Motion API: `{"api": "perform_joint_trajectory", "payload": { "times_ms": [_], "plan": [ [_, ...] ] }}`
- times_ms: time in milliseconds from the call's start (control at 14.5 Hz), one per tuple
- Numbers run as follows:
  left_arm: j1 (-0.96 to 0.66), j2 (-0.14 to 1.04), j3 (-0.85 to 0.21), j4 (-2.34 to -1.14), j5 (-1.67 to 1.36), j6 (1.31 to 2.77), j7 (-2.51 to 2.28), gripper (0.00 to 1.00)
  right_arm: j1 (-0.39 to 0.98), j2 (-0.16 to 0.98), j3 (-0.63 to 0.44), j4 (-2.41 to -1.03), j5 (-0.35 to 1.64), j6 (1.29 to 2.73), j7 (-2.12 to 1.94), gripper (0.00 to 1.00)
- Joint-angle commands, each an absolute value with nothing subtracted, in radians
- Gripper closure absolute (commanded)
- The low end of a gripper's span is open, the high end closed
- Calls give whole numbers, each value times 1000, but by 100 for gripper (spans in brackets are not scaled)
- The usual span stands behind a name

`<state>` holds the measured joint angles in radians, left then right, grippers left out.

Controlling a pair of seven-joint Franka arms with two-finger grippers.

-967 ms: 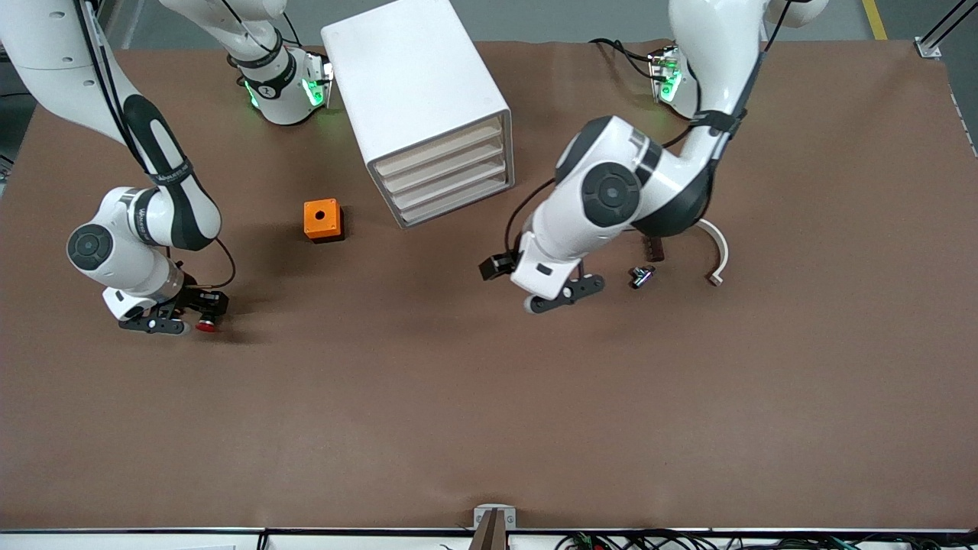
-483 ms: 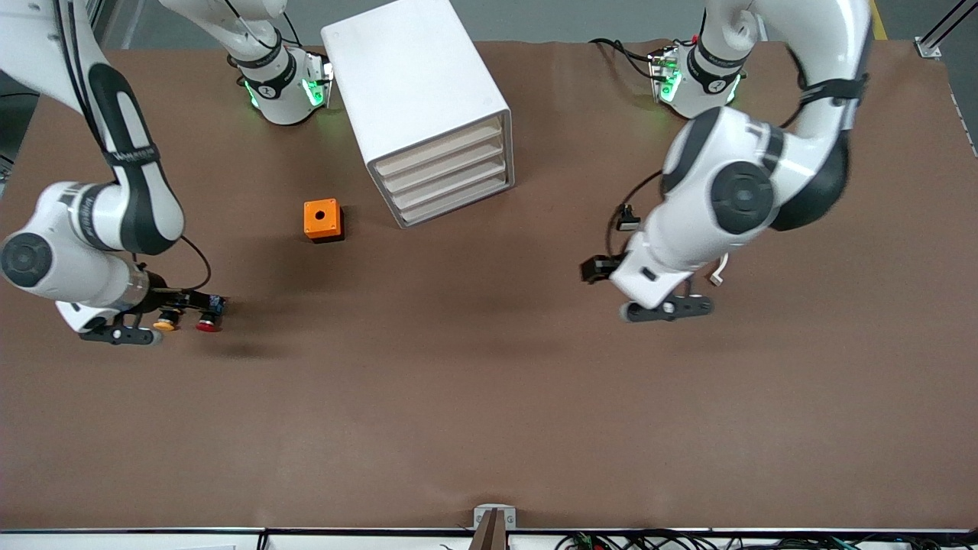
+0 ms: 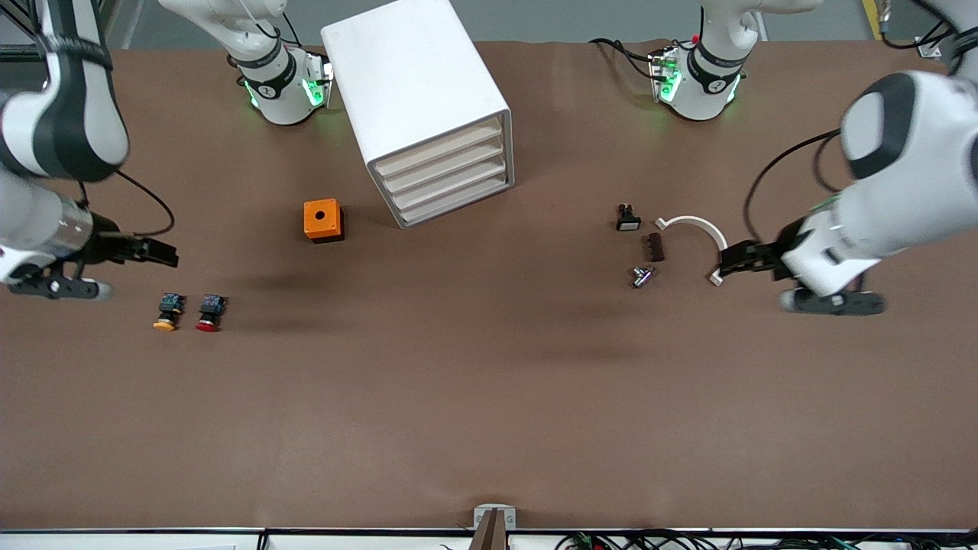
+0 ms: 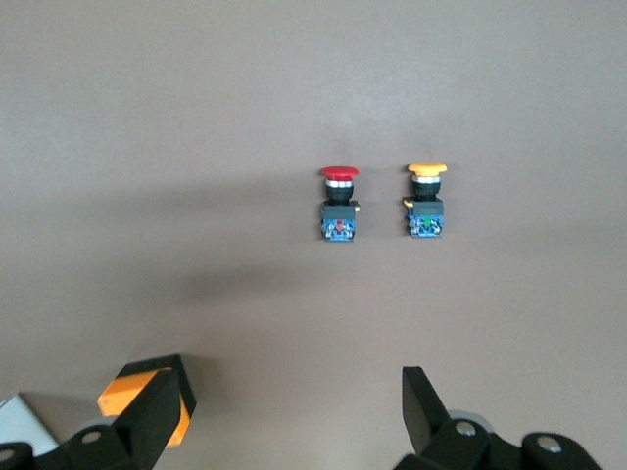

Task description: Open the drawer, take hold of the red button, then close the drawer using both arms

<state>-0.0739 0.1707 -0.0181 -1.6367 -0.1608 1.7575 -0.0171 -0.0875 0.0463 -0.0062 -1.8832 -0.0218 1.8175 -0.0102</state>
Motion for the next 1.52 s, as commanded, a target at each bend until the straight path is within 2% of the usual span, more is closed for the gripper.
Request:
{"api": "perform_joint_trajectory", "payload": {
  "times_ms": [0,138,276,1105,1312,1450],
  "plan": [
    [-32,115,-26,-1671,-135,1746,25,0,-86,11,-8,-1789,-9,1694,-15,0],
    [-29,97,-25,-1667,-74,1746,23,0,-77,17,-8,-1694,-9,1616,-14,0],
    [-25,83,-22,-1664,-58,1746,25,0,-51,24,-11,-1643,-20,1603,-17,0],
    [12,49,-28,-1686,-43,1752,26,0,-54,60,-14,-1565,-8,1542,-9,0],
    [17,17,-29,-1742,-26,1793,26,0,-52,57,-12,-1505,-8,1525,-9,0],
    [15,9,-29,-1738,-25,1799,26,0,-51,60,-14,-1468,-8,1479,-6,0]
  ]
}}
